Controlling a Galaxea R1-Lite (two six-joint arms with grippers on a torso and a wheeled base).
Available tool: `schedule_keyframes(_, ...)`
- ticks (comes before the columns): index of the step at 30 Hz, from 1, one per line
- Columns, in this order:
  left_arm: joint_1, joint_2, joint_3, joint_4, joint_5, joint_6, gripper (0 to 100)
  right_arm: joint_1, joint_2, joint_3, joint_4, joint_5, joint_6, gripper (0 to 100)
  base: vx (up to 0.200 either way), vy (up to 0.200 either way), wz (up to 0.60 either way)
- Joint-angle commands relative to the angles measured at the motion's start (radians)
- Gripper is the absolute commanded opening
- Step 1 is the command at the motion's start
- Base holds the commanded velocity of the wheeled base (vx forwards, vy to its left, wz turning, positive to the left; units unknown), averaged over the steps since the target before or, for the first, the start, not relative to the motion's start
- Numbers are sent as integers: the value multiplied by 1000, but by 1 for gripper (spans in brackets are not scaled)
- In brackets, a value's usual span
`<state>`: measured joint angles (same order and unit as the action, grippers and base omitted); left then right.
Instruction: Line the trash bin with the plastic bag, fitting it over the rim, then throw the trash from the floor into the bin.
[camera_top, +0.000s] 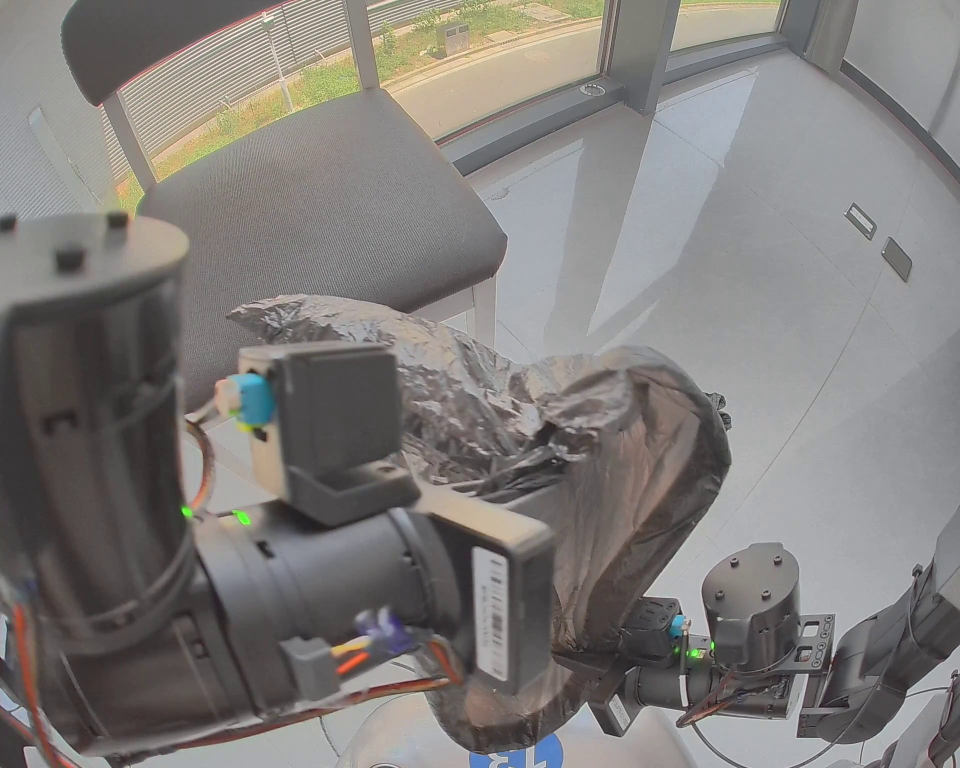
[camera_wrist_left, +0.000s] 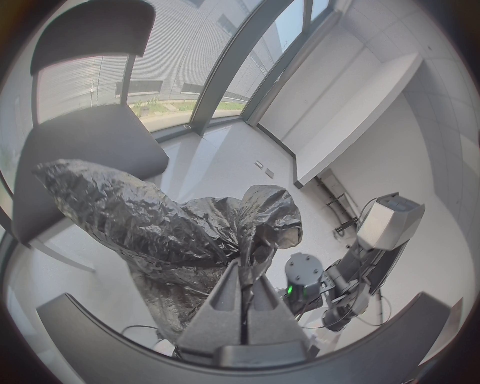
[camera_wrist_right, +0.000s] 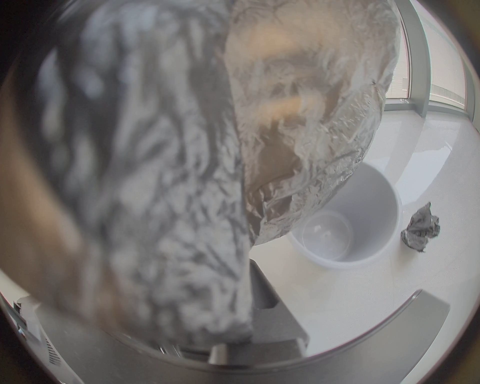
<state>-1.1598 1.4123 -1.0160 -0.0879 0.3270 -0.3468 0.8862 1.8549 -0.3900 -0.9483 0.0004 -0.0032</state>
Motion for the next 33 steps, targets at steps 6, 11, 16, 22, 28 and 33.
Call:
schedule_keyframes(6,216,301,45,-259,-233,-35,0,-142,-112,286,-50,0,-4,0,0,0,0)
schedule_keyframes(11,351,421,39,-319,-364,-35,0,-225,-195,361,-50,0,-14,0,0,0,0)
schedule_keyframes(16,408,493,34,-429,-401,-21,0,-273,-227,349,-53,1,-11,0,0,0,0)
schedule_keyframes(22,448,528,34,-484,-404,-20,0,-268,-217,286,-69,1,-15,0,0,0,0)
schedule_keyframes(28,454,540,62,-540,-405,-31,0,-256,-218,252,-70,1,-20,0,0,0,0)
schedule_keyframes(33,479,540,89,-573,-401,-43,0,-253,-220,232,-79,1,-21,0,0,0,0)
